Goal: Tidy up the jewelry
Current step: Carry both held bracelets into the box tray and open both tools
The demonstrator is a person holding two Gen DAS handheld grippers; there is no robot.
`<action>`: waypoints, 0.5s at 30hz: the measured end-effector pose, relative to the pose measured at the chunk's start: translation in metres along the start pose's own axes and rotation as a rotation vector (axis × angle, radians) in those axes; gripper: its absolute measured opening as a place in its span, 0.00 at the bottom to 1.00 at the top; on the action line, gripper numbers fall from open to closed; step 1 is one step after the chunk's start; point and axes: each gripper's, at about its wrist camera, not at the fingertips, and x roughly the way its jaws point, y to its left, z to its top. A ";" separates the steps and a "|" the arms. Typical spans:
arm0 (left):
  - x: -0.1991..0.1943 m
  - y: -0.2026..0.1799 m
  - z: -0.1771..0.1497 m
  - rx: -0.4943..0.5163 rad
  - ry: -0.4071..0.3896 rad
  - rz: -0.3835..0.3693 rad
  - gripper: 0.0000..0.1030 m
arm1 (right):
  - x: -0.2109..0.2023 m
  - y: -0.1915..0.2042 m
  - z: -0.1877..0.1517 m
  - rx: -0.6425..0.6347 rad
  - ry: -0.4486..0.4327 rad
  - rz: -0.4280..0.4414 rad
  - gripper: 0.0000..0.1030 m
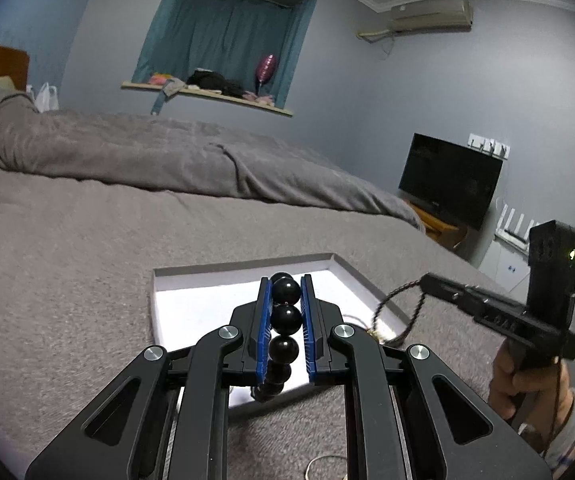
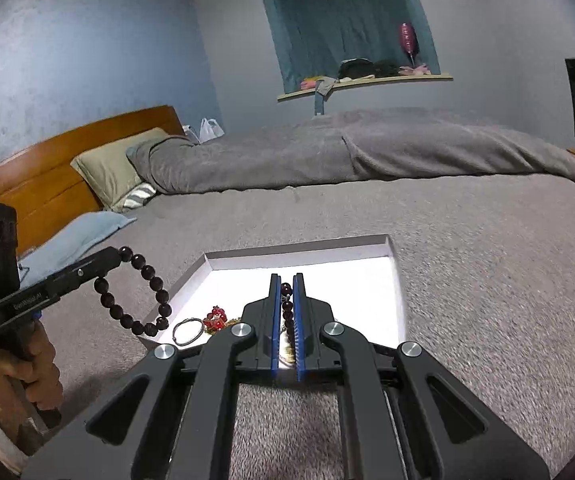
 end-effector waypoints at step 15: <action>0.053 -0.002 -0.014 0.009 0.121 0.008 0.15 | 0.048 -0.014 -0.006 0.039 0.117 -0.065 0.06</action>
